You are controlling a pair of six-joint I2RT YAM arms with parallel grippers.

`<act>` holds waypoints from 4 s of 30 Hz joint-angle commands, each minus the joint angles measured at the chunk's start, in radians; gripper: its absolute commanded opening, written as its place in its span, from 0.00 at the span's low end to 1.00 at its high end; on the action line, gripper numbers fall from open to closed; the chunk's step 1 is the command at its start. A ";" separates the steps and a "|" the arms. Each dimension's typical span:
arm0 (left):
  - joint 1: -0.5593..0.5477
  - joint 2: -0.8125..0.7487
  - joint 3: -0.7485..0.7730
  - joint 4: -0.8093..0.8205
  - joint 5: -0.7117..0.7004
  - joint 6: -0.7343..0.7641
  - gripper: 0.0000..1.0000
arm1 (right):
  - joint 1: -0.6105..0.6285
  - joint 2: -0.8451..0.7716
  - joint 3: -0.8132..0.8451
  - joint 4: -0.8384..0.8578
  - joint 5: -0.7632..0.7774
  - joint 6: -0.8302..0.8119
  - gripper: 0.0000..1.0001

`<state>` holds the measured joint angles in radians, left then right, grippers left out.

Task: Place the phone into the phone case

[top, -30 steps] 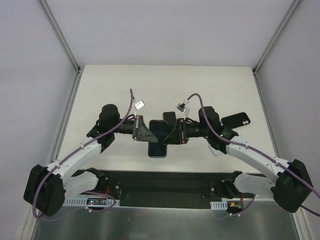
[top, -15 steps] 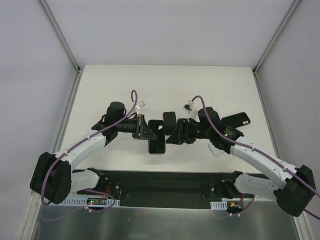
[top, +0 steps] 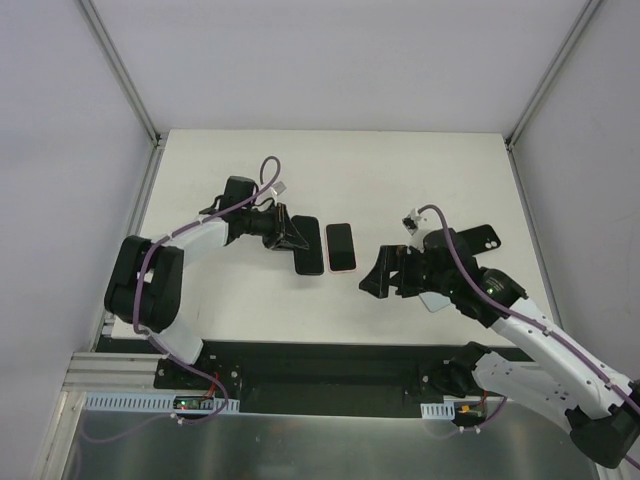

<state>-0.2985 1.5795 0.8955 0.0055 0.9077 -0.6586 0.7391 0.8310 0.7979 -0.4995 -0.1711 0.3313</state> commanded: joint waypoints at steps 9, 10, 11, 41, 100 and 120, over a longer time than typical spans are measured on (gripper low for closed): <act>0.021 0.299 0.238 -0.032 0.092 0.077 0.01 | -0.006 -0.118 0.046 -0.137 0.111 -0.046 0.96; 0.021 0.316 0.247 -0.033 0.100 0.083 0.02 | -0.007 -0.121 0.047 -0.140 0.114 -0.046 0.96; 0.021 0.329 0.258 -0.033 0.115 0.086 0.02 | -0.007 -0.124 0.049 -0.142 0.114 -0.051 0.96; 0.033 0.065 0.296 -0.377 -0.317 0.240 0.53 | -0.015 -0.124 0.098 -0.235 0.286 -0.003 0.96; 0.033 -0.498 0.026 -0.490 -0.481 0.405 0.99 | -0.916 1.001 0.448 -0.151 0.417 0.220 0.06; 0.035 -0.507 0.023 -0.490 -0.520 0.402 0.99 | -0.657 0.663 0.279 -0.097 0.199 -0.212 0.01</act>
<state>-0.2672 1.1042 0.9184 -0.4881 0.4160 -0.2581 -0.0231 1.5810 1.1648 -0.5930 0.1074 0.2371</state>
